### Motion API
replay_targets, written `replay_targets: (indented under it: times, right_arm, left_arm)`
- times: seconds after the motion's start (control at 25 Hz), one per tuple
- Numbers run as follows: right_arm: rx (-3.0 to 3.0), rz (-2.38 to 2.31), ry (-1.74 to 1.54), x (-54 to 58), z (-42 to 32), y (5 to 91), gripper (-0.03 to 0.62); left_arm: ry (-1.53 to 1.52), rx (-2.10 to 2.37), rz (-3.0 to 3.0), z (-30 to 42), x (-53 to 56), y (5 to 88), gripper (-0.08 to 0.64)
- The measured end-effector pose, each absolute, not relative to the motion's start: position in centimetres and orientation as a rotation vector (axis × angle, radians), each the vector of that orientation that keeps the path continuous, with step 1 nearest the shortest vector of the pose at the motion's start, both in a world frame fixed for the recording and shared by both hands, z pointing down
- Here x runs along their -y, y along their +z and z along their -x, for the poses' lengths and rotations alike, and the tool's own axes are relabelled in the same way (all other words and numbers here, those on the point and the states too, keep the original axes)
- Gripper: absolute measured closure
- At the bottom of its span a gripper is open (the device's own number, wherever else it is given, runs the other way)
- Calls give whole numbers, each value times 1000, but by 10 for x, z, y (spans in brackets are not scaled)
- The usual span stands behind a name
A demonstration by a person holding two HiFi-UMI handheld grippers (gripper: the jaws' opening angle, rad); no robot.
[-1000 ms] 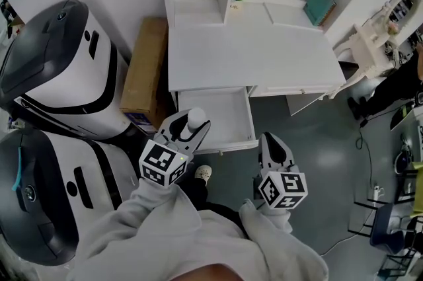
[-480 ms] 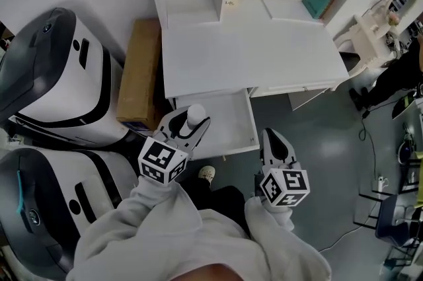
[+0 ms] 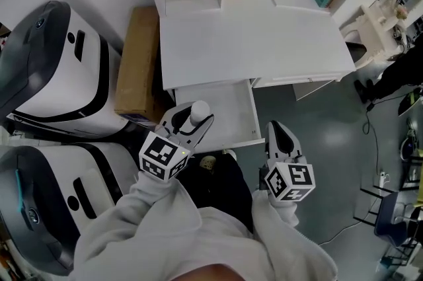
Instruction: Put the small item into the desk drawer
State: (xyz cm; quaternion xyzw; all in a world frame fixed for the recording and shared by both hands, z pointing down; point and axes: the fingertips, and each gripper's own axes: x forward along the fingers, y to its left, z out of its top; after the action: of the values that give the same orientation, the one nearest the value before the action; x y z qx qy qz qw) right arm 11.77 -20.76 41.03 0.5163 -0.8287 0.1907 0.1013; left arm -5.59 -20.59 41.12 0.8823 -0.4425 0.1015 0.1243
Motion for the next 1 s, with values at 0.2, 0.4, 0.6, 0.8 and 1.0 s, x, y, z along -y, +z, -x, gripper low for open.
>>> replay_targets:
  times: [0.2, 0.4, 0.6, 0.8, 1.0]
  right_arm:
    - [2467, -1443, 552, 227, -112, 411, 552]
    - [2477, -1380, 562, 244, -112, 414, 552]
    - [2478, -1343, 581, 261, -117, 425, 552]
    - [2483, -1300, 597, 279, -116, 440, 552]
    - [2475, -1265, 634, 290, -119, 456, 552]
  left_arm:
    - [348, 1292, -2566, 50, 221, 413, 368]
    - [423, 1278, -2542, 42, 238, 426, 368]
    - [453, 1251, -2489, 30, 253, 445, 368]
    - [527, 1230, -2426, 25, 266, 472, 368]
    - [642, 1167, -2376, 17, 273, 511, 368]
